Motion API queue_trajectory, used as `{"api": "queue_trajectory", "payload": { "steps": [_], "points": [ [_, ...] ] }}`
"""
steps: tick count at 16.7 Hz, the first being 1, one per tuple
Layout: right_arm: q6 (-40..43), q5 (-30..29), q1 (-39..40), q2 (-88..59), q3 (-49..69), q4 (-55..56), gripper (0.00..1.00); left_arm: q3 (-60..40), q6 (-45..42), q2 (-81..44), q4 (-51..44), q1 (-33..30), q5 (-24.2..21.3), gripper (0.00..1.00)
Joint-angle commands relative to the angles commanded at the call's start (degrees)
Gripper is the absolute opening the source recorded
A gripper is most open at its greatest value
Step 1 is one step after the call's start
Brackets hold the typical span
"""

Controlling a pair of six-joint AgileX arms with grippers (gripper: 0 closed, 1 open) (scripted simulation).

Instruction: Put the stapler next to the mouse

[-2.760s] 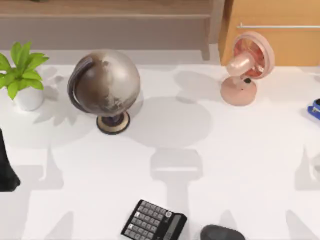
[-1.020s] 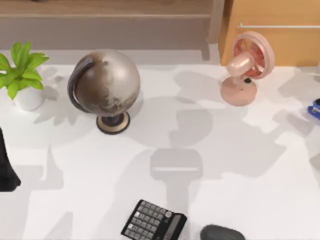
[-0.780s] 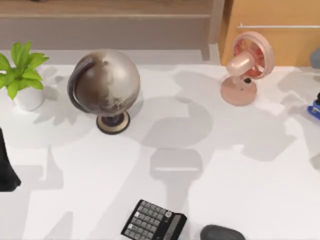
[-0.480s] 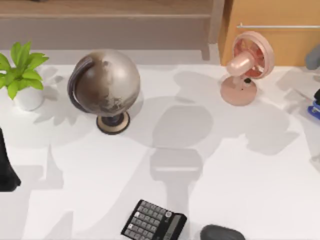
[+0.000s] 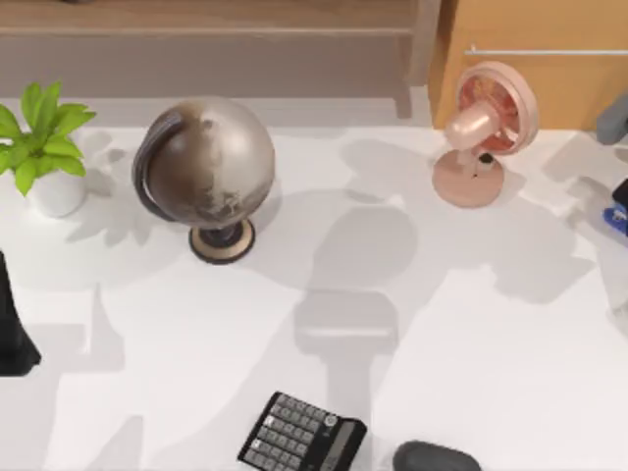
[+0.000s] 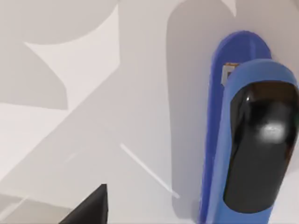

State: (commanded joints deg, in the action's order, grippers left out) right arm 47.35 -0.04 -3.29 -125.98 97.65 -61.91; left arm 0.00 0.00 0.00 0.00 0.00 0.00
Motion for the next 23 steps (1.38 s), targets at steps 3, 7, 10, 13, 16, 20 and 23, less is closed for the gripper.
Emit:
{"api": "queue_trajectory", "payload": {
  "steps": [3, 7, 10, 13, 16, 20, 23],
  "points": [
    [0.05, -0.03, -0.05, -1.74, -3.07, 5.18, 1.0, 0.0, 0.0, 0.0, 0.0, 0.0, 0.0, 1.0],
    [0.09, -0.04, -0.08, -2.63, -4.53, 7.25, 1.0, 0.0, 0.0, 0.0, 0.0, 0.0, 0.0, 1.0],
    [0.09, -0.04, -0.08, -2.63, -4.53, 7.25, 0.92, 0.0, 0.0, 0.0, 0.0, 0.0, 0.0, 1.0],
    [0.09, -0.04, -0.08, -2.63, -4.53, 7.25, 0.7, 0.0, 0.0, 0.0, 0.0, 0.0, 0.0, 1.0],
    [0.09, -0.04, -0.08, -2.63, -4.53, 7.25, 0.47, 0.0, 0.0, 0.0, 0.0, 0.0, 0.0, 1.0],
    [0.09, -0.04, -0.08, -2.63, -4.53, 7.25, 0.17, 0.0, 0.0, 0.0, 0.0, 0.0, 0.0, 1.0],
    [0.09, -0.04, -0.08, -2.63, -4.53, 7.25, 0.0, 0.0, 0.0, 0.0, 0.0, 0.0, 0.0, 1.0]
  ]
}}
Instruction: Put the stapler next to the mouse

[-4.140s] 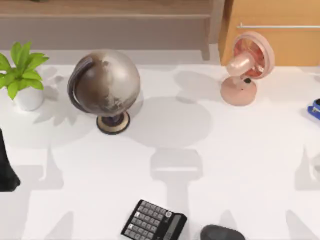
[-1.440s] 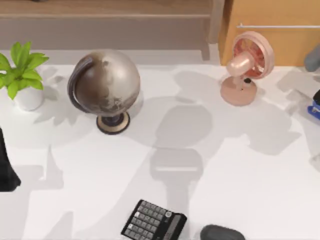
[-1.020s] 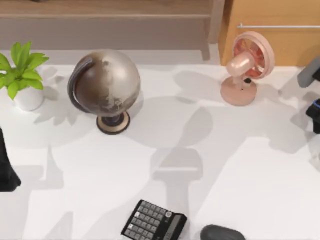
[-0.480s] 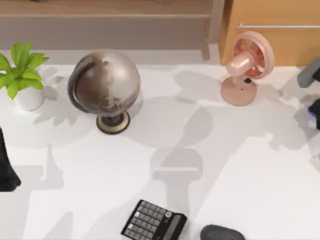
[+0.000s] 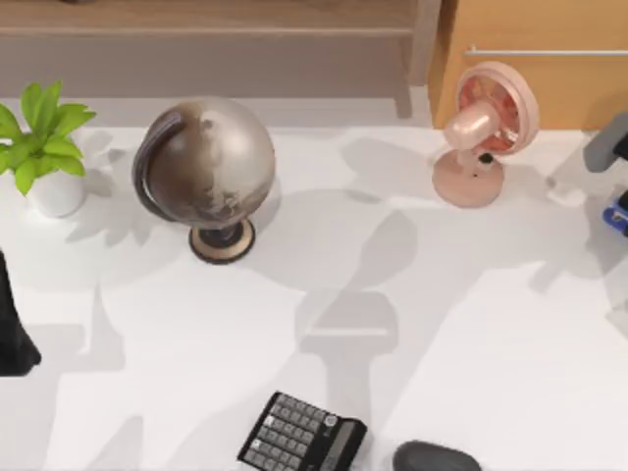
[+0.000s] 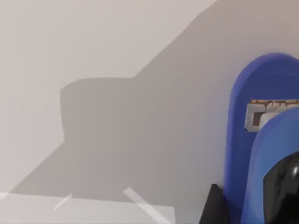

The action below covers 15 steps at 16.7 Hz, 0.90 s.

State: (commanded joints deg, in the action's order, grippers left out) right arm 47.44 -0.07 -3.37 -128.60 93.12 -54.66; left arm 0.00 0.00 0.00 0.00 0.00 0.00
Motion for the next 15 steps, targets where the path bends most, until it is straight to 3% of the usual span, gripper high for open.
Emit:
{"api": "queue_trajectory", "payload": {
  "steps": [15],
  "points": [
    [0.07, -0.03, 0.07, 1.86, 3.03, -4.97, 0.0, 0.0, 0.0, 0.0, 0.0, 0.0, 0.0, 1.0]
  ]
}}
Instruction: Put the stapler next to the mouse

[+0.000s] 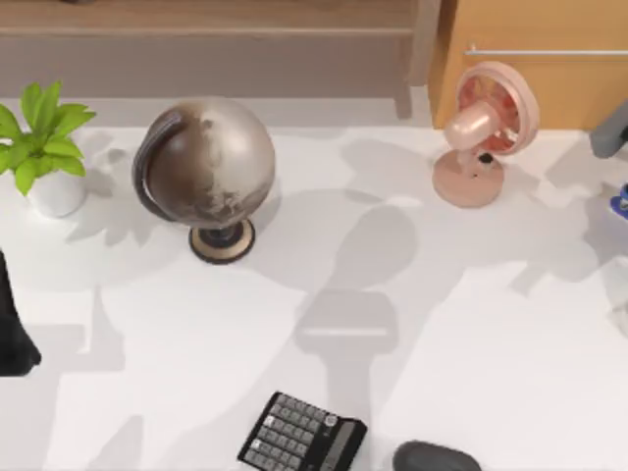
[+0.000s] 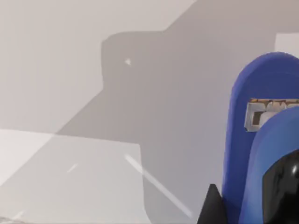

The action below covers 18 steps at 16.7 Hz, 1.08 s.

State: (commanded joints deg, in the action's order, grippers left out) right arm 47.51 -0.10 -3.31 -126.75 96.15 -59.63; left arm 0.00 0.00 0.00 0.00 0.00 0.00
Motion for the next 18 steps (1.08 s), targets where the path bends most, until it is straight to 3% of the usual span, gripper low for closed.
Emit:
{"api": "queue_trajectory", "payload": {
  "steps": [8, 12, 18],
  "points": [
    [-3.72, -0.07, 1.29, 1.93, 0.94, -1.23, 0.0, 0.0, 0.0, 0.0, 0.0, 0.0, 0.0, 1.0],
    [-15.28, -0.25, 5.87, 5.85, 1.38, -3.24, 0.0, 0.0, 0.0, 0.0, 0.0, 0.0, 0.0, 1.0],
    [-40.28, 0.0, 17.79, 9.84, -0.27, -4.63, 0.0, 0.0, 0.0, 0.0, 0.0, 0.0, 0.0, 1.0]
  ]
}}
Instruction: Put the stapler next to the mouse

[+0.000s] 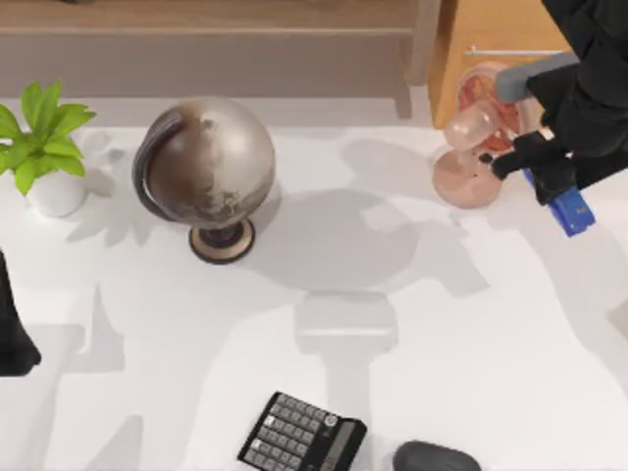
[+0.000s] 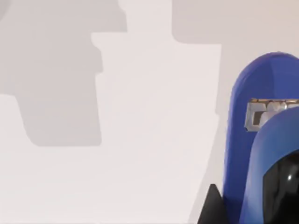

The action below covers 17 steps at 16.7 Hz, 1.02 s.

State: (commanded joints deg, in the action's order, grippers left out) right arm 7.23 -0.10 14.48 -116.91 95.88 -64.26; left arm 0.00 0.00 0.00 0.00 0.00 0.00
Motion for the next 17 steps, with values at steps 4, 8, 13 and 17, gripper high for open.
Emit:
{"api": "queue_trajectory", "payload": {
  "steps": [4, 8, 13, 17],
  "points": [
    [-17.75, 0.68, 8.76, 0.51, -3.11, 1.61, 0.0, 0.0, 0.0, 0.0, 0.0, 0.0, 0.0, 1.0],
    [-32.24, 1.42, 15.31, 0.26, -6.56, 4.1, 0.0, 0.0, 0.0, 0.0, 0.0, 0.0, 0.0, 1.0],
    [-41.58, 1.96, 19.28, -0.46, -9.09, 6.1, 0.0, 0.0, 0.0, 0.0, 0.0, 0.0, 0.0, 1.0],
    [-41.82, 1.97, 19.38, -0.49, -9.14, 6.15, 0.0, 0.0, 0.0, 0.0, 0.0, 0.0, 0.0, 1.0]
  ]
}}
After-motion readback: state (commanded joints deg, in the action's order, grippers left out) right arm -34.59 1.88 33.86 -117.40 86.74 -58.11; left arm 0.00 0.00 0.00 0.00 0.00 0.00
